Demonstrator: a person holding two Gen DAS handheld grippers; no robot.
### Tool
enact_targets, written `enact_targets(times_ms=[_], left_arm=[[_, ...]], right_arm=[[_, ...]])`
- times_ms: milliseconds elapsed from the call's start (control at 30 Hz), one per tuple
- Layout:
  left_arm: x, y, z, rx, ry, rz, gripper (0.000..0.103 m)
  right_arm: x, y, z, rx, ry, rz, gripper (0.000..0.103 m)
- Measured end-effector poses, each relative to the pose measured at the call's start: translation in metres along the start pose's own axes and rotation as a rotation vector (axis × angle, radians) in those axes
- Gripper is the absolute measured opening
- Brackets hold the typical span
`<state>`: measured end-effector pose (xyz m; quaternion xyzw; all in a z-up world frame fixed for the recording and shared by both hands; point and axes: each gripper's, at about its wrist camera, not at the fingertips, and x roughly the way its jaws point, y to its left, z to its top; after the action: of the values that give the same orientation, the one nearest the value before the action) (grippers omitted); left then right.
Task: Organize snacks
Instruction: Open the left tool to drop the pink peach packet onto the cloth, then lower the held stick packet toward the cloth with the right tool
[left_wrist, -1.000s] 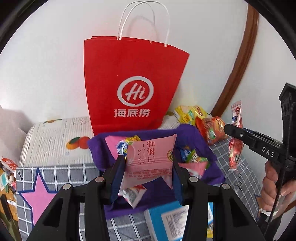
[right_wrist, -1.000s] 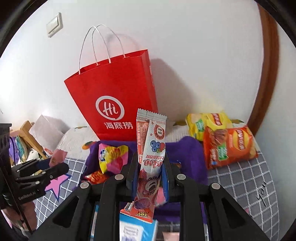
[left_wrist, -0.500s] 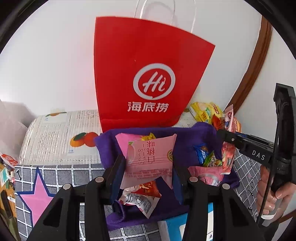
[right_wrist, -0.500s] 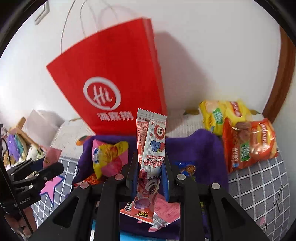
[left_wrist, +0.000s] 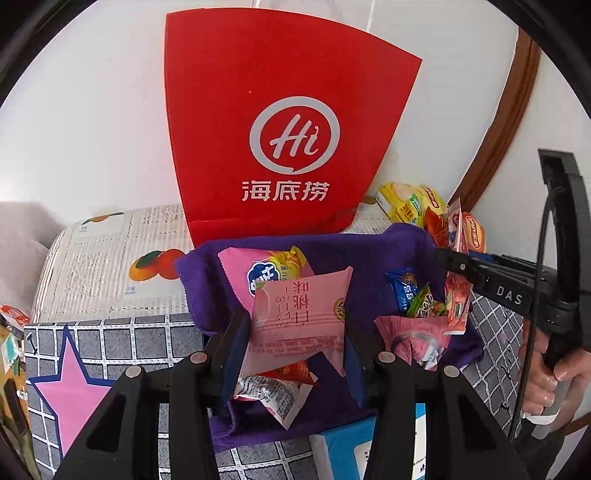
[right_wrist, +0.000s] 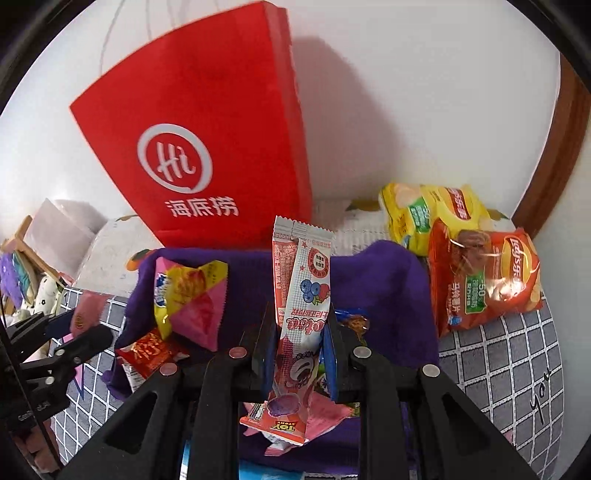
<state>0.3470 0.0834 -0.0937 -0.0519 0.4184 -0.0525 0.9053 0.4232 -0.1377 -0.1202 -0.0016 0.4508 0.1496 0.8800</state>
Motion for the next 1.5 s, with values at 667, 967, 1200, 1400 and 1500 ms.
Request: enact_targets(times_ms=[667,967,1200,1400,1500], left_arm=[[0.01,-0.001,-0.002,0.004,0.027,0.006,0.045],[0.022,-0.003,-0.005,0.001,0.08,0.003,0.045],[0.036,-0.005,-0.01,0.007,0.128,0.01,0.045],[0.045,-0.004,-0.011,0.002,0.147,0.022,0.046],[0.049,-0.003,-0.012,-0.002,0.156,0.03,0.047]], right_arm=[[0.028,-0.015,-0.005,0.01,0.146,-0.076,0.023],[0.034,-0.006,-0.009,-0.032,0.174,-0.076,0.024],[0.037,-0.005,-0.01,-0.034,0.175,-0.088,0.025],[0.039,-0.006,-0.011,-0.044,0.184,-0.099,0.034],[0.038,-0.006,-0.01,-0.047,0.177,-0.099,0.041]])
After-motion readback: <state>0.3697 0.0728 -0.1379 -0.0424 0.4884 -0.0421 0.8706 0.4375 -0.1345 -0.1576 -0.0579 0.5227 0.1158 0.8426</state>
